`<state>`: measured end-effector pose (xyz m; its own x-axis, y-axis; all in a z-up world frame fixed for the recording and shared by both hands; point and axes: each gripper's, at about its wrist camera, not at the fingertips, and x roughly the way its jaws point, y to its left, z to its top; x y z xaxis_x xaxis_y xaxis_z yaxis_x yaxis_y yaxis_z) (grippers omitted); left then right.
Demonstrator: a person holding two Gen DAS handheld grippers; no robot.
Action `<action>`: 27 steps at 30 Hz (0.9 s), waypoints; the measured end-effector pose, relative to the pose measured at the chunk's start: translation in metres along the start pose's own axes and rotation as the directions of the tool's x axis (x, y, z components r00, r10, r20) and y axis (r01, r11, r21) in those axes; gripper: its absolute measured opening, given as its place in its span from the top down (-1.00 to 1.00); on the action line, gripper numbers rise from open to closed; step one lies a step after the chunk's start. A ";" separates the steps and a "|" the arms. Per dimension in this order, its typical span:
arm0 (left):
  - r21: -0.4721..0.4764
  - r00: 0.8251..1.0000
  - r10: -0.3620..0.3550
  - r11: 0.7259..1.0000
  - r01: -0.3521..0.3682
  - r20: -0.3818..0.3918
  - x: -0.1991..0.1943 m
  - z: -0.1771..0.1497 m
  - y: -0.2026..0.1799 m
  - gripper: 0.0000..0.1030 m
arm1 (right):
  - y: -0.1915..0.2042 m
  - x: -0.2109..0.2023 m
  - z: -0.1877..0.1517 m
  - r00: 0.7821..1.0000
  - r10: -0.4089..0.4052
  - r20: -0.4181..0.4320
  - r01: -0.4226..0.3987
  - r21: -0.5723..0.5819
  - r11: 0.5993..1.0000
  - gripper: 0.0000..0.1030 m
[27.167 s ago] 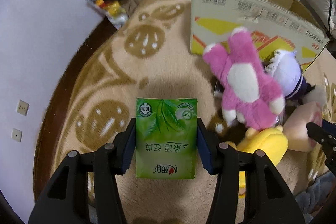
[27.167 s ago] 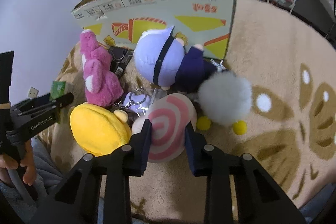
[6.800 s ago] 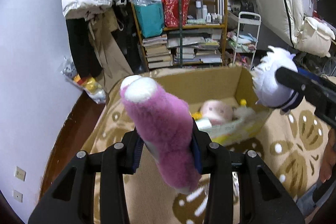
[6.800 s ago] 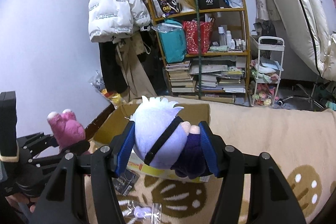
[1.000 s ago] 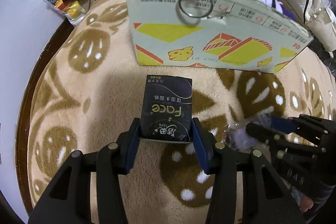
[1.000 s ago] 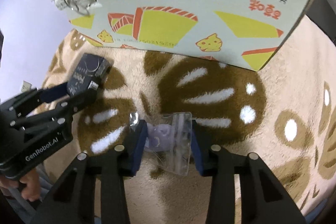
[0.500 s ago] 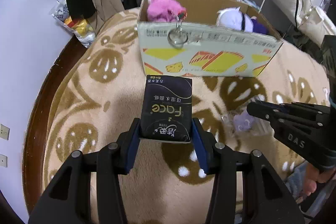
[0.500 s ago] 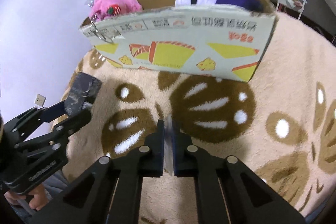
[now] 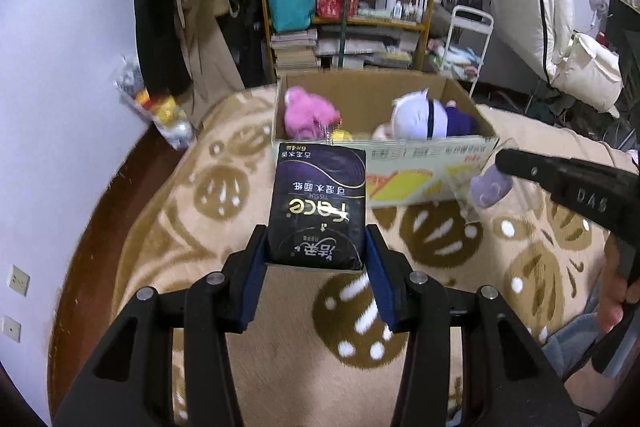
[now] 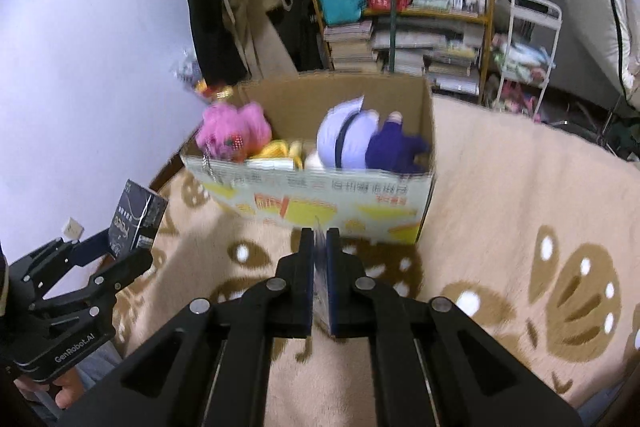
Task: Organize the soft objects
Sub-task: 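Lift the tissue pack with the left gripper while the right gripper carries the clear bag over the box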
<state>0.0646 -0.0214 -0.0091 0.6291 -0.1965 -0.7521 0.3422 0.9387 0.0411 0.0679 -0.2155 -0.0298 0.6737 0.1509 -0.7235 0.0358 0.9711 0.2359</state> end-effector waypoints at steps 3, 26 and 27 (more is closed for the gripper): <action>0.020 0.999 0.016 1.000 -0.017 0.048 -0.008 0.008 -0.003 0.11 | 0.003 -0.013 0.010 0.998 -0.005 0.064 0.006 -0.017 1.000 0.88; 0.079 0.973 0.039 0.995 -0.058 0.226 0.007 0.106 -0.002 0.11 | 0.012 -0.023 0.112 0.963 0.010 0.269 0.016 -0.097 0.995 0.88; 0.083 0.974 0.035 0.995 -0.055 0.224 0.010 0.109 -0.003 0.11 | 0.013 -0.019 0.114 0.963 0.015 0.268 0.012 -0.099 0.995 0.88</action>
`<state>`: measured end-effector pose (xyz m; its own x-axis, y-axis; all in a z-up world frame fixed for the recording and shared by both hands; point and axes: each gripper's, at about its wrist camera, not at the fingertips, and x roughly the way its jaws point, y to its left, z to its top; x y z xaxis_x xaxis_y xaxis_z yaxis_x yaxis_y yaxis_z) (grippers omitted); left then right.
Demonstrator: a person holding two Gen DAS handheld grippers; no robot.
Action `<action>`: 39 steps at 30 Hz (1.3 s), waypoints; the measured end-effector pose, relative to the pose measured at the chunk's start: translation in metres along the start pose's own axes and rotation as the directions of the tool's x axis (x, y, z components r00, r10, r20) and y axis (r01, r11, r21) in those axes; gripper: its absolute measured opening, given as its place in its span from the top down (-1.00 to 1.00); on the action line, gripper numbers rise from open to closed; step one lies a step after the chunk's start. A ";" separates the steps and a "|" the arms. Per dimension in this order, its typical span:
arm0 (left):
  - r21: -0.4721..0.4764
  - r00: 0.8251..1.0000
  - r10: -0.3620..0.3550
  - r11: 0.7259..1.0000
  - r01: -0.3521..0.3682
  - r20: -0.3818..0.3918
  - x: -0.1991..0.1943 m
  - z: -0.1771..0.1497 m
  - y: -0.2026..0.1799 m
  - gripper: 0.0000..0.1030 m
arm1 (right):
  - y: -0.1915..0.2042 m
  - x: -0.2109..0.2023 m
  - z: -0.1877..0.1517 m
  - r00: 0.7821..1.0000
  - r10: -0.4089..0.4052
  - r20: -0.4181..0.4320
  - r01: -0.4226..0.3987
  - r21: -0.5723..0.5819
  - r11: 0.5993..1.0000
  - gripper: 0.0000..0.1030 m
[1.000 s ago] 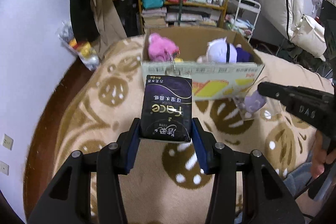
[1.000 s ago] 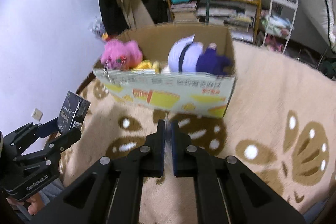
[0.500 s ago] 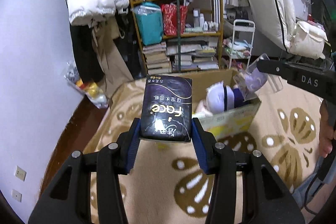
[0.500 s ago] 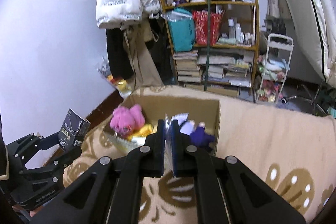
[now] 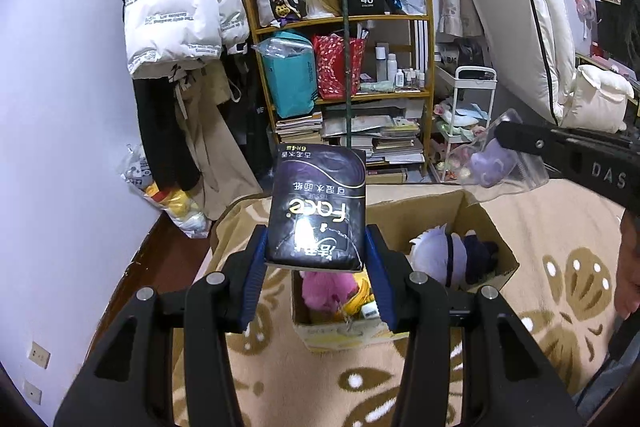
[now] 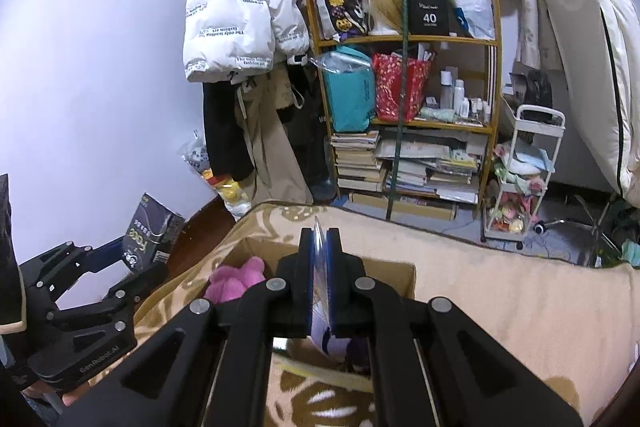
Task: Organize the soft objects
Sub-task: 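Lift the tissue pack with the left gripper while the right gripper carries the clear bag over the box, then open both grippers over the box, dropping the tissue pack and clear bag inside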
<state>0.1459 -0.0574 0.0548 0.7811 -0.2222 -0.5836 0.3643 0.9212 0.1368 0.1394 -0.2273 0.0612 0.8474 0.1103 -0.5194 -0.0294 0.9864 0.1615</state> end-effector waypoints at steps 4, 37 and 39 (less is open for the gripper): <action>0.008 1.000 -0.011 1.000 0.011 -0.001 0.011 0.002 -0.005 0.10 | -0.001 0.015 -0.002 1.000 0.023 -0.017 -0.023 0.018 1.000 0.88; 0.022 0.989 -0.051 0.998 0.055 -0.135 0.071 -0.032 -0.032 0.03 | -0.033 0.065 -0.044 0.982 0.122 -0.144 -0.090 0.207 0.974 0.87; 0.019 0.989 -0.046 0.999 0.049 -0.144 0.072 -0.033 -0.032 0.00 | -0.033 0.067 -0.044 0.978 0.145 -0.150 -0.109 0.225 0.968 0.87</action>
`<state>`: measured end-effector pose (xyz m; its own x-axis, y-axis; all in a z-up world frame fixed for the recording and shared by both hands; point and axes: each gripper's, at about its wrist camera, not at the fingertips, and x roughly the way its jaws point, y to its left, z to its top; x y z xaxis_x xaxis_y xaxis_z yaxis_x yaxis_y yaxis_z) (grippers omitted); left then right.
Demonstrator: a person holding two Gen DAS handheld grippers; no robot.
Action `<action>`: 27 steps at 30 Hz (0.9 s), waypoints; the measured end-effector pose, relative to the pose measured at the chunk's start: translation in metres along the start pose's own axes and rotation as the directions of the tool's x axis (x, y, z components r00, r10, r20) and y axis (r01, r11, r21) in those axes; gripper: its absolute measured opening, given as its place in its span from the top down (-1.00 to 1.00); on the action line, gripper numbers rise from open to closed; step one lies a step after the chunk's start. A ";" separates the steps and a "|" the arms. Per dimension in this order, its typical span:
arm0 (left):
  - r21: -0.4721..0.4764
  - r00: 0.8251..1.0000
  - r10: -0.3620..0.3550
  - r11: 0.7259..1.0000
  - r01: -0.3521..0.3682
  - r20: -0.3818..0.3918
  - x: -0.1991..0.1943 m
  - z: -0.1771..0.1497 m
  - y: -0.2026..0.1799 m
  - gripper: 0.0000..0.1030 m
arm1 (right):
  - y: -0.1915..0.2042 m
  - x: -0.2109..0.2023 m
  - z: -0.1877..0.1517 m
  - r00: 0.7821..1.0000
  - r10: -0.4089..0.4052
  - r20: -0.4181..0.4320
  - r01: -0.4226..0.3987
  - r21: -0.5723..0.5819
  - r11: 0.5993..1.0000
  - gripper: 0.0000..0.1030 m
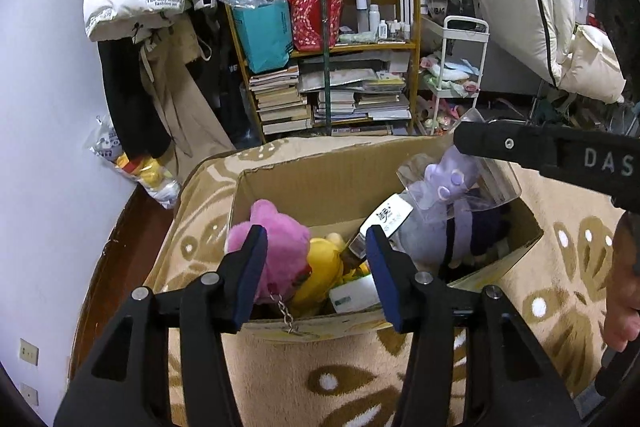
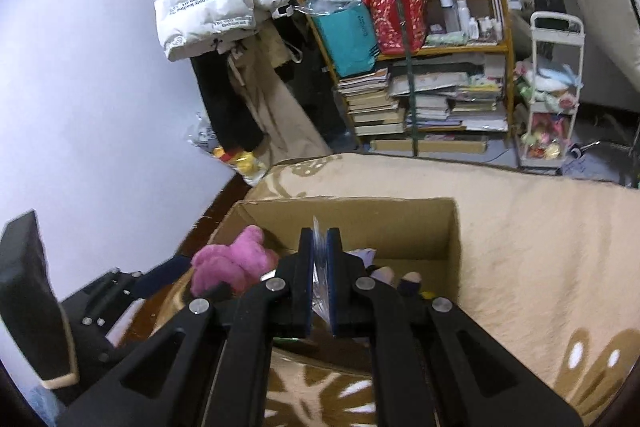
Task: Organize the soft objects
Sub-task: 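Open both grippers over the box, dropping the tissue pack and clear bag inside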
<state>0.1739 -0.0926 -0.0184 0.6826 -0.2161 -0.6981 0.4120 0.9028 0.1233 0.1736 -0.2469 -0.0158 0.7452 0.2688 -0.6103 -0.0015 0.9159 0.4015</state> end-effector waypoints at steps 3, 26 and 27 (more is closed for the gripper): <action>0.008 1.000 0.007 1.000 -0.007 0.000 0.000 -0.001 0.001 -0.01 | -0.004 0.003 -0.002 0.999 0.042 -0.026 -0.041 0.042 0.998 0.85; -0.031 0.998 0.061 0.998 -0.060 0.023 -0.064 -0.018 0.012 -0.12 | 0.022 -0.039 -0.020 0.963 -0.265 0.056 0.270 -0.173 0.947 -0.16; -0.031 0.996 0.079 0.997 -0.078 0.031 -0.071 -0.019 0.012 -0.30 | 0.025 -0.045 -0.022 0.961 -0.268 0.072 0.277 -0.183 0.943 -0.21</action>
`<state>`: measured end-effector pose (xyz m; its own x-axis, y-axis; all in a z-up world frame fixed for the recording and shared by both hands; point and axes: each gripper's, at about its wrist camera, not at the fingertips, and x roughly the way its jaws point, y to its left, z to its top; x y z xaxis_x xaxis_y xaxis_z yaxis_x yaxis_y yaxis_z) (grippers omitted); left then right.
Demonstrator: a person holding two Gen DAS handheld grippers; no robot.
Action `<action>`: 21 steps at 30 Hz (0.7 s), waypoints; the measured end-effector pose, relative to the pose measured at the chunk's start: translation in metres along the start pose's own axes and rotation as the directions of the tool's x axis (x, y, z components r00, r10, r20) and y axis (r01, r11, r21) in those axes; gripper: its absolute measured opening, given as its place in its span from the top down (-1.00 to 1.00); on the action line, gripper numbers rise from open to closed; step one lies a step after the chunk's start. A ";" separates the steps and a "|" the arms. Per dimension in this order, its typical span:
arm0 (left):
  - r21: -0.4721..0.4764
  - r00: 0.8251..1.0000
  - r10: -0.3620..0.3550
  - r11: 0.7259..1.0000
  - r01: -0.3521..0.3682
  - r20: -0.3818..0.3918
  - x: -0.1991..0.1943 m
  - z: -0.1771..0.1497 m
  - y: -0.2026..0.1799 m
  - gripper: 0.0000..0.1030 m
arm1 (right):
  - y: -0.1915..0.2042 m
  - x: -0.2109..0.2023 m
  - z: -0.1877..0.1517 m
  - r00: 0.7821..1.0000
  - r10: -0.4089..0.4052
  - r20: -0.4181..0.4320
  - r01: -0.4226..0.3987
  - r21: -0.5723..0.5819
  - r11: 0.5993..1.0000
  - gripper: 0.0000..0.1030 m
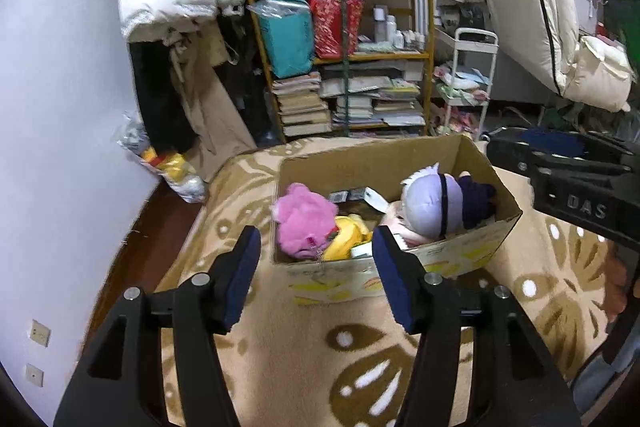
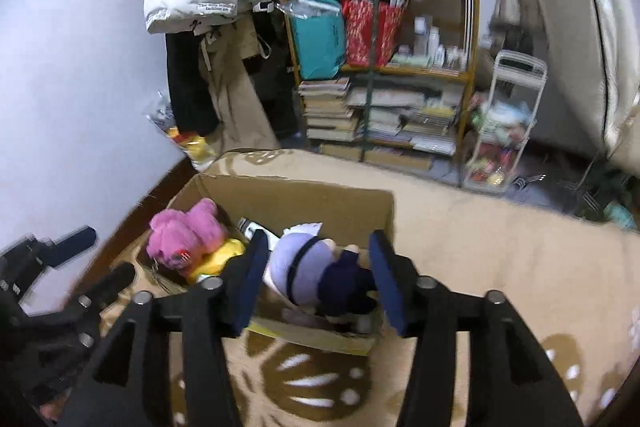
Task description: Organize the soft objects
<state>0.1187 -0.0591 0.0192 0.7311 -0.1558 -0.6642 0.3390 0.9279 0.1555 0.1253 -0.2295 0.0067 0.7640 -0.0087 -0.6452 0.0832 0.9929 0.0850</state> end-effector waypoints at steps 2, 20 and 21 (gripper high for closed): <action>0.007 0.999 0.032 0.999 -0.032 0.020 -0.014 -0.001 0.002 -0.53 | 0.002 -0.015 -0.001 0.999 -0.018 0.033 0.018 -0.007 1.000 -0.23; -0.110 0.985 0.105 0.990 -0.090 0.135 -0.108 -0.028 0.042 -0.86 | 0.011 -0.148 -0.017 0.986 -0.012 0.168 0.024 -0.067 0.997 -0.99; -0.107 0.984 0.108 0.990 -0.094 0.139 -0.110 -0.031 0.042 -0.86 | 0.013 -0.153 -0.020 0.984 -0.014 0.179 0.029 -0.081 0.996 -0.99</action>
<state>0.0344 0.0073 0.0764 0.8387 -0.1001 -0.5353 0.2035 0.9694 0.1376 -0.0032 -0.2129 0.0913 0.8648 -0.0441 -0.5002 0.0532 0.9986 0.0038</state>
